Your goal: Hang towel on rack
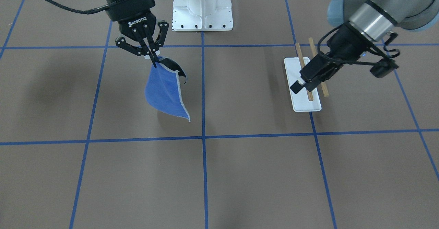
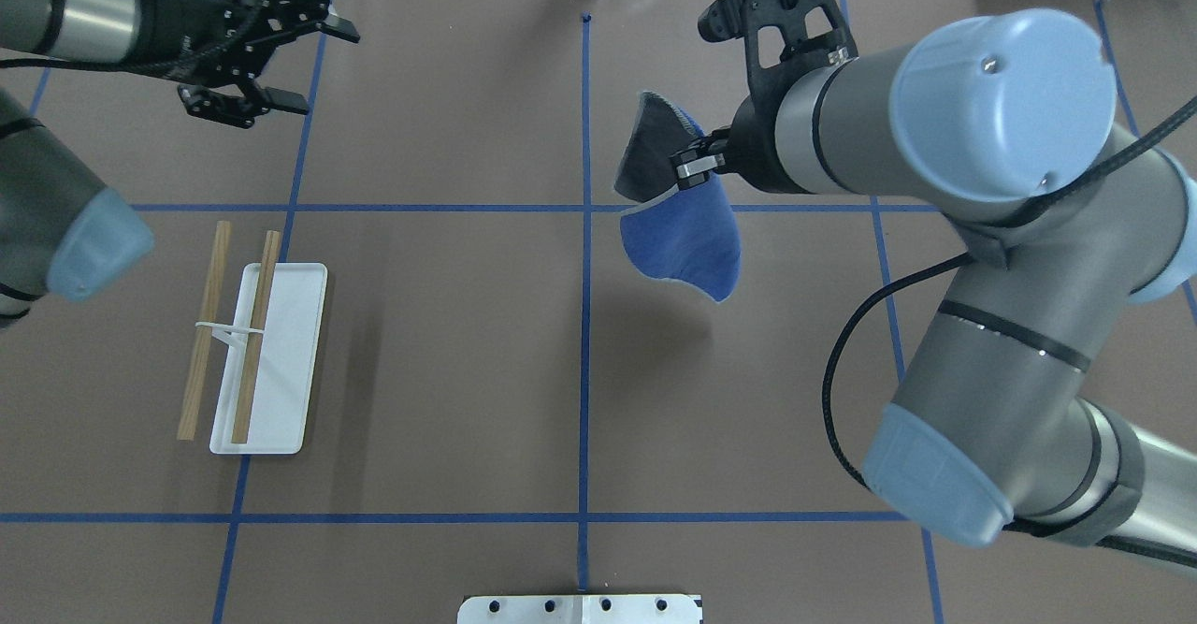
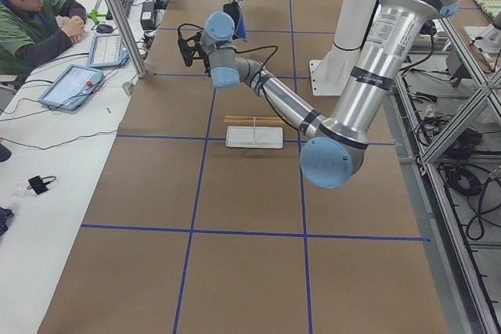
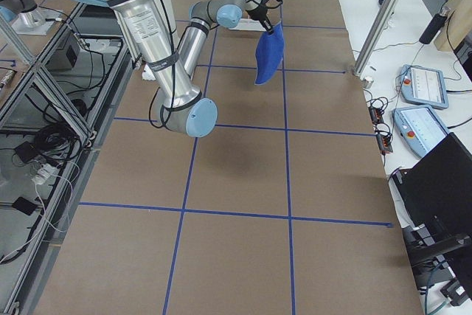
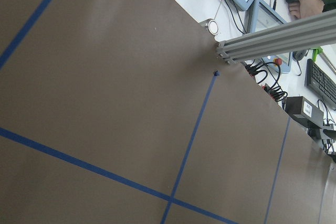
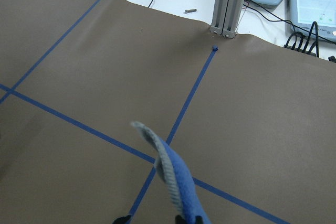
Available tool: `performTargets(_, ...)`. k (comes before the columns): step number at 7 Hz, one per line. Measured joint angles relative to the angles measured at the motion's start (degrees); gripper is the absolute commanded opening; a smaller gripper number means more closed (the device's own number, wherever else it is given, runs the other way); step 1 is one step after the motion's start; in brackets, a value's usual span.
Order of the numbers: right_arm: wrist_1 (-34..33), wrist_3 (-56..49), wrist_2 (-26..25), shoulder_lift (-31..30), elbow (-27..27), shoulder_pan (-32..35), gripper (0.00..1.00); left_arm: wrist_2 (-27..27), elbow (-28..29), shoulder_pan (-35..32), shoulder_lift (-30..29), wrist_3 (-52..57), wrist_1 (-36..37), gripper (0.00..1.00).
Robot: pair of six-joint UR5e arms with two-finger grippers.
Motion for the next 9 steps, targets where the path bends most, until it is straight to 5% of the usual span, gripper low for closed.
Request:
performTargets(4,0.0,-2.1,-19.2,2.7,-0.4,-13.5,0.00,7.2,0.3,8.0,-3.9,-8.2,0.3,0.97)
performTargets(9,0.0,-2.1,-22.9,3.5,-0.7,-15.6,0.00,9.6,0.3,13.7,-6.2,-19.4,0.4,0.97)
